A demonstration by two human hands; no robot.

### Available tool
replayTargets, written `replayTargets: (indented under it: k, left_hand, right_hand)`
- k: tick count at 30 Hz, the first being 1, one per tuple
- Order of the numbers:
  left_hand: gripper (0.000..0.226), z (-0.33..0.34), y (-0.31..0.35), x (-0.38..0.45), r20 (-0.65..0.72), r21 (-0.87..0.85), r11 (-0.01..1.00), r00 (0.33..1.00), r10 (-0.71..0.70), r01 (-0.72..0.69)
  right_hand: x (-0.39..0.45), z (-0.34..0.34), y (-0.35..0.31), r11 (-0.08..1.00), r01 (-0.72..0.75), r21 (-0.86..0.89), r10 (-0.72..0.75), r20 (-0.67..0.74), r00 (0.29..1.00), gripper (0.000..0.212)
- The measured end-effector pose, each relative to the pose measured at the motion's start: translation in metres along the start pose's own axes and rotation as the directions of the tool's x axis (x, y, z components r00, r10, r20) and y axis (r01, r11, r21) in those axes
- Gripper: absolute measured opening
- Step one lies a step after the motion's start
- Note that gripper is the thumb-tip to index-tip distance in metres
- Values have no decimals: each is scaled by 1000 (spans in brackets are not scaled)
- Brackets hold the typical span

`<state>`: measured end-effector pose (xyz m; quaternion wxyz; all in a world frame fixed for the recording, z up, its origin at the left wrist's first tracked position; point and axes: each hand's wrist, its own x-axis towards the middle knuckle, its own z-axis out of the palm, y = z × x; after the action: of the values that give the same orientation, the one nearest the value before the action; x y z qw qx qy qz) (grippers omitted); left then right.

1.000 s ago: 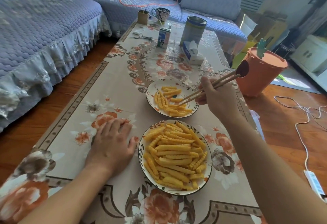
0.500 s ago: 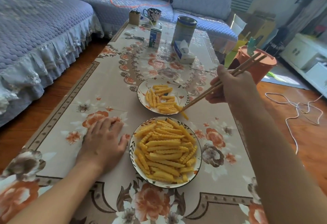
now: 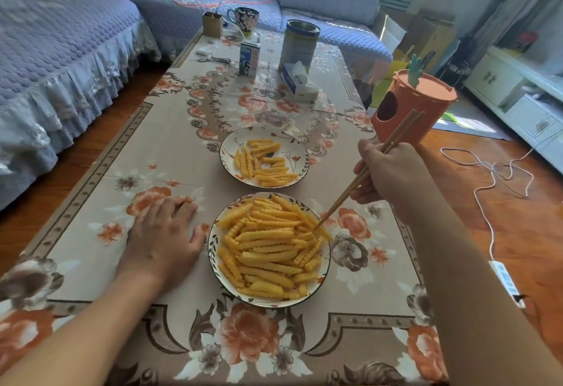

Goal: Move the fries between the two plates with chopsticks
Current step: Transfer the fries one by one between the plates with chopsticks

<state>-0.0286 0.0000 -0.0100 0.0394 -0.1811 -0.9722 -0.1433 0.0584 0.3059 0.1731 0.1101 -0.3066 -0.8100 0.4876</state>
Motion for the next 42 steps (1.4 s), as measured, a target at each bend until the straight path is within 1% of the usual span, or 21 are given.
replayTargets:
  k: [2, 5, 10, 12, 16, 19, 24, 28, 33, 35, 38, 42]
  left_hand:
    - [50, 1, -1, 0, -3, 4, 1000, 1000, 2, -2]
    - [51, 1, -1, 1, 0, 8, 1000, 1000, 2, -2]
    - [50, 1, -1, 1, 1, 3, 1000, 1000, 4, -4]
    - [51, 1, 0, 1, 0, 1, 1000, 1000, 1, -1]
    - [51, 1, -1, 1, 5, 7, 1000, 1000, 2, -2]
    - [53, 1, -1, 1, 8, 0, 1000, 1000, 2, -2]
    - [51, 1, 0, 0, 5, 2, 1000, 1000, 10, -10]
    - [51, 0, 1, 0, 2, 2, 1000, 1000, 7, -7]
    - [55, 0, 0, 0, 7, 7, 1000, 1000, 9, -9]
    - [55, 0, 0, 0, 8, 6, 1000, 1000, 9, -9]
    - [54, 0, 1, 0, 2, 2, 1000, 1000, 12, -12]
    - [54, 1, 0, 1, 6, 0, 1000, 1000, 19, -19]
  right_hand:
    - [1, 2, 0, 999, 32, -42, -33, -14, 999, 49]
    - [1, 5, 1, 996, 62, -65, -61, 17, 998, 45]
    - [3, -8, 0, 998, 53, 22, -52, -32, 998, 43]
    - [6, -15, 2, 999, 35, 25, -34, -38, 999, 43]
    - [7, -21, 6, 999, 33, -42, -31, 45, 999, 40]
    - [6, -17, 8, 997, 47, -58, -42, 88, 995, 39]
    - [4, -9, 11, 995, 52, -82, -43, 116, 992, 47]
    - [2, -18, 8, 998, 53, -26, -53, 30, 998, 51]
    - [-1, -20, 7, 993, 39, 108, -33, -55, 998, 51]
    - [-2, -16, 9, 990, 24, 142, -17, -51, 999, 52]
    - [-3, -10, 13, 989, 21, 145, -19, -16, 1000, 51]
    - [2, -15, 15, 986, 7, 168, 0, -42, 999, 51]
